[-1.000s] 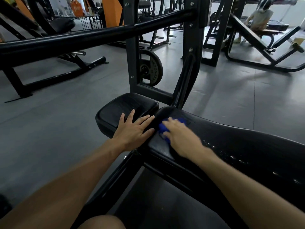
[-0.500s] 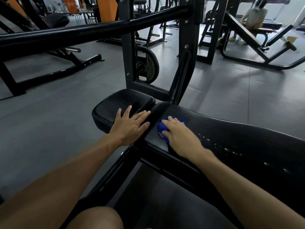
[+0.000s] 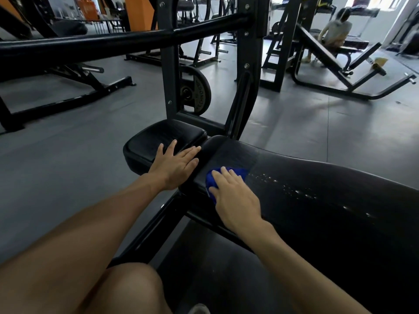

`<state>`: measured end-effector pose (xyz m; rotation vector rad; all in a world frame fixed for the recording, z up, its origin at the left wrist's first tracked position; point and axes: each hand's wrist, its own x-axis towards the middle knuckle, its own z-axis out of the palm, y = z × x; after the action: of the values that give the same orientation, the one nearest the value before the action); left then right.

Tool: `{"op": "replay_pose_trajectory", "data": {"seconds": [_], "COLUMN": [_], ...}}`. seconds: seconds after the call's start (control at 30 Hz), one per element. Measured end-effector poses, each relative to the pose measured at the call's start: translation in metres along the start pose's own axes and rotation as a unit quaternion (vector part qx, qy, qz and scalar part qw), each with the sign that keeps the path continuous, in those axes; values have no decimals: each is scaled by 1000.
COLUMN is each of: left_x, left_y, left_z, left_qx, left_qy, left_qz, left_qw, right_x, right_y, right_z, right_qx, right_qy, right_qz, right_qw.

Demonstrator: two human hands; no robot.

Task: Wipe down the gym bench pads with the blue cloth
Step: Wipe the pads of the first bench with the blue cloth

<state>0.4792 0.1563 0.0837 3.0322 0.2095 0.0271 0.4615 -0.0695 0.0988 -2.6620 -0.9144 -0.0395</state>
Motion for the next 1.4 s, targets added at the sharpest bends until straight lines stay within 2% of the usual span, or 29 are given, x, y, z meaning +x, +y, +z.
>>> {"op": "replay_pose_trajectory", "data": {"seconds": [0.13,0.23,0.4,0.53,0.6,0.7,0.77,0.83,0.93,1.13,1.27,1.4], "left_x": [-17,-29,-22,-25,-25,-24,-25,-29,-32,-25,-26,-29], "left_y": [-20,-38,-43,-47,-47,-46,-46,-42,-34,-33,-32,-34], "left_z": [0,-5,-8,-15,-14,-5,2,5,4,4,5,10], "left_qx": [1,-54,-208,-276,-254,-128,-38,6,10,-24,-60,-57], "left_qy": [-3,-26,-35,-31,-25,-5,4,13,24,28,39,56], "left_qz": [56,88,43,24,53,106,101,75,43,28,22,29], "left_qw": [998,994,977,960,965,986,994,997,999,999,997,996], "right_x": [-18,-29,14,51,48,24,3,-11,7,76,46,17], "right_y": [12,17,-21,-51,-43,-16,4,14,1,-40,-16,6], "right_z": [-3,6,35,42,36,15,-1,-9,0,23,7,-4], "right_qx": [-23,-69,-98,-101,-87,-82,-85,-96,-97,8,-7,-27], "right_qy": [2,19,49,33,23,2,-21,-47,-30,-30,-46,-63], "right_qz": [-53,-73,-133,-143,-156,-174,-154,-130,-110,-77,-112,-101], "right_qw": [998,995,985,984,984,981,984,986,989,997,993,993]}}
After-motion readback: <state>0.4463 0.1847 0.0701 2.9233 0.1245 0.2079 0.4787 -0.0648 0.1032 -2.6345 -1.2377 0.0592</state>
